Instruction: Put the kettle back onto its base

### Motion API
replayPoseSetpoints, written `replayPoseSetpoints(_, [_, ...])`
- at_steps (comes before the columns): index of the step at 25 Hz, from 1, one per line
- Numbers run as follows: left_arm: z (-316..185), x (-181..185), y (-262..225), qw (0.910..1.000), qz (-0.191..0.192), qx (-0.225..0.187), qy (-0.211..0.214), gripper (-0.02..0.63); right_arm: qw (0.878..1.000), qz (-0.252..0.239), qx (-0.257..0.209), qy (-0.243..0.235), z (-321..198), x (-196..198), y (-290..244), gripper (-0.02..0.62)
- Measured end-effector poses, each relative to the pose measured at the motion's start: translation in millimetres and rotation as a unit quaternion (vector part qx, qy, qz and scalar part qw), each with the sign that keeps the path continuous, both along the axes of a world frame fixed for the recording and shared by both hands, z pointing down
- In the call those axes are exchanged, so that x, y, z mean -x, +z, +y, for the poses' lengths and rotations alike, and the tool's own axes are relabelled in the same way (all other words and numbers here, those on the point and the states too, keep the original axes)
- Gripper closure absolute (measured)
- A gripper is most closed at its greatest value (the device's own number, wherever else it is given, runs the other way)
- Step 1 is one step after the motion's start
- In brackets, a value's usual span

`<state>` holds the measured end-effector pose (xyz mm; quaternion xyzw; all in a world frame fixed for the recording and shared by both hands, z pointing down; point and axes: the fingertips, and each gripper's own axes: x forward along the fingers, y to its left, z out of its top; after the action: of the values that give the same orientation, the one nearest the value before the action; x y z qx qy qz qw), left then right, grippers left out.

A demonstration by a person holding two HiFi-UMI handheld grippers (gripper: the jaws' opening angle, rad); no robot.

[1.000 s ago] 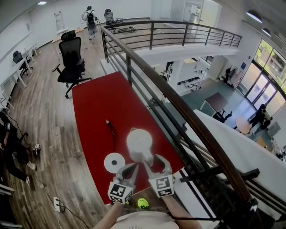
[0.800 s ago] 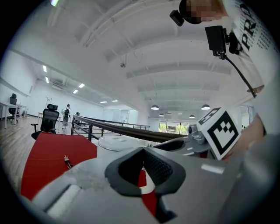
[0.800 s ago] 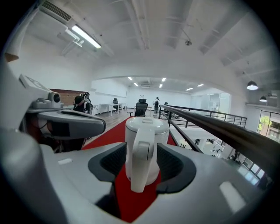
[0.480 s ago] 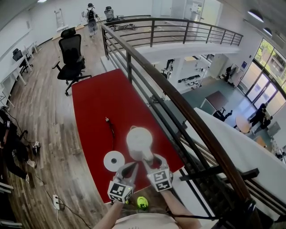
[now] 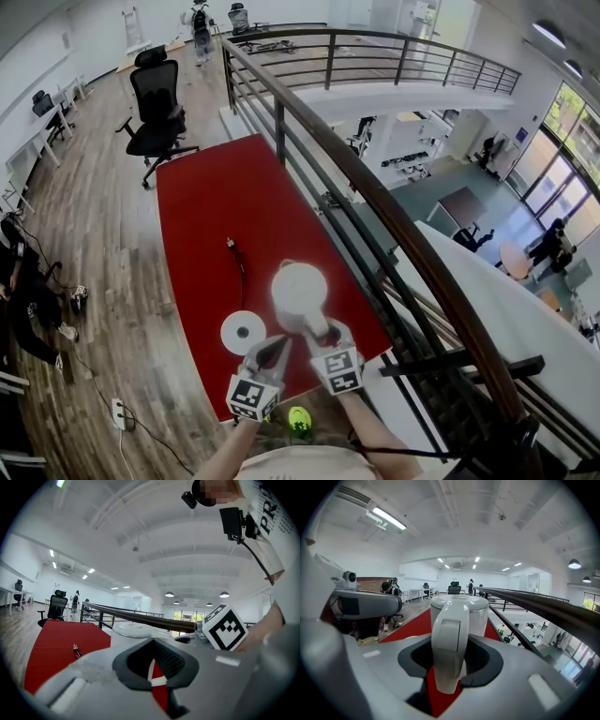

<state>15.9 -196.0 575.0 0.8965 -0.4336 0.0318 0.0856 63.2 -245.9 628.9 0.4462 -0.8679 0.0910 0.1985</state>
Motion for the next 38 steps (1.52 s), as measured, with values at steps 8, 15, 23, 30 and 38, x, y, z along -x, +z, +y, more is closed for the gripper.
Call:
replayPoseSetpoints(8, [-8.6, -3.7, 2.5, 0.9999, 0.003, 0.009, 0.005, 0.614, 1.0, -0.014, 0.0, 0.016, -10.2, -7.0, -1.6, 0.465])
replayPoseSetpoints(15, [-12.3, -7.7, 5.7, 0.9999, 0.003, 0.012, 0.009, 0.614, 0.999, -0.035, 0.007, 0.006, -15.8, -11.3, 6.8, 0.466])
replayPoseSetpoints(23, [-10.2, -4.0, 3.8, 1.0, 0.003, 0.009, -0.001, 0.614, 0.999, -0.043, -0.009, 0.008, -15.3, -9.9, 4.0, 0.468])
replayPoseSetpoints(30, [-6.8, -1.2, 0.2, 1.0, 0.003, 0.002, -0.008, 0.614, 0.999, -0.051, -0.014, 0.0, -14.5, -13.9, 1.0, 0.471])
replayPoseSetpoints(38, [-5.5, 8.0, -8.8, 0.9998, 0.001, -0.003, -0.017, 0.614, 0.998, -0.065, -0.013, 0.012, -15.9, -16.3, -15.2, 0.472])
